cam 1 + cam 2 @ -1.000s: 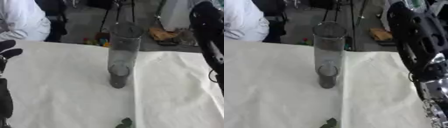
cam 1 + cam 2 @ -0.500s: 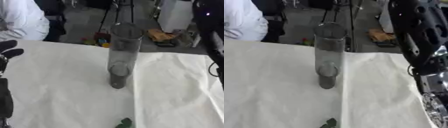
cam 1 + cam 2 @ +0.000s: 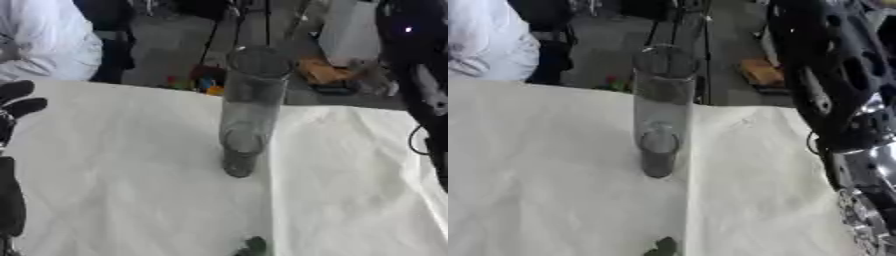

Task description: Arrange flowers into the vase.

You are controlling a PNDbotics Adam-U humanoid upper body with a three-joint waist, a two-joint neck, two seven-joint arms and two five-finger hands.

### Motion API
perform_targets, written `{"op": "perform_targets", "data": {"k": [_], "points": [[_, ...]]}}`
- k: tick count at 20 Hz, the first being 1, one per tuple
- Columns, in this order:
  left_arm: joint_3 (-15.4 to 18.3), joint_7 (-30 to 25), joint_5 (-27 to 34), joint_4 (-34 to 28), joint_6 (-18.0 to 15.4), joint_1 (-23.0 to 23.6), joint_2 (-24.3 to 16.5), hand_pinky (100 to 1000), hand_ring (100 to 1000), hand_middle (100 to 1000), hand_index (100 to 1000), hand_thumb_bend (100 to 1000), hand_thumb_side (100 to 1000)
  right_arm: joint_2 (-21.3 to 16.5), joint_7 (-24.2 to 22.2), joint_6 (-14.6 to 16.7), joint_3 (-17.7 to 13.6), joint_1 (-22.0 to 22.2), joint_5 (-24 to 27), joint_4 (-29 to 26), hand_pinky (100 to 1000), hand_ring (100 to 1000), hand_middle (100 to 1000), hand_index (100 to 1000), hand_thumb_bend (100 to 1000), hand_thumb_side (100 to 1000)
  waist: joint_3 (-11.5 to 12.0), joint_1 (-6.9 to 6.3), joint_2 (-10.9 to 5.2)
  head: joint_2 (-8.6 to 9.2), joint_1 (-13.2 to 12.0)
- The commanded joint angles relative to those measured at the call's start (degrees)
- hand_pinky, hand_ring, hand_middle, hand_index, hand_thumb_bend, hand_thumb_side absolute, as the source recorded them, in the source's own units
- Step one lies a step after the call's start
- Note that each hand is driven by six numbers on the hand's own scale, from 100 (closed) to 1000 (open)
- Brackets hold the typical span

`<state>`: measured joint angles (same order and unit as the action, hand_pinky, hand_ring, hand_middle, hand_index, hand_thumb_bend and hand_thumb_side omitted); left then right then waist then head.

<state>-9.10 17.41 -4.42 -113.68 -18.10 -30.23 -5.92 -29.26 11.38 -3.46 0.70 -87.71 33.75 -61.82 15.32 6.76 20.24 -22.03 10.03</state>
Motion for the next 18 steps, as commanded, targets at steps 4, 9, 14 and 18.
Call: {"op": "perform_targets", "data": {"k": [4,9,14,18], "points": [[-0.31,-0.3,0.39,-0.91,-0.03,-1.0,-0.3,690,719,780,862,281,946,-0.03,0.41,-1.1,-0.23,-1.26,1.06,-1.61,100,100,100,108,365,300,0.34,-0.11,-0.83,1.19,0.4],[-0.25,-0.28,0.45,-0.91,-0.01,-0.89,-0.25,690,719,780,862,281,946,0.33,0.97,-1.99,-0.26,-0.96,0.92,-1.41,100,100,100,109,366,303,0.23,0.01,-0.91,0.88,0.31],[-0.17,-0.25,0.48,-0.91,0.01,-0.76,-0.2,691,719,780,862,278,942,0.35,1.27,-2.59,0.36,-0.42,-0.08,-1.28,100,100,100,112,368,306,-0.01,0.03,-1.03,0.65,0.06],[-0.16,-0.26,0.52,-0.91,-0.01,-0.78,-0.13,691,719,780,863,280,941,0.42,1.07,-3.01,0.6,0.2,-0.71,-1.05,100,100,100,113,367,310,-0.15,-0.01,-0.92,0.82,0.14]]}}
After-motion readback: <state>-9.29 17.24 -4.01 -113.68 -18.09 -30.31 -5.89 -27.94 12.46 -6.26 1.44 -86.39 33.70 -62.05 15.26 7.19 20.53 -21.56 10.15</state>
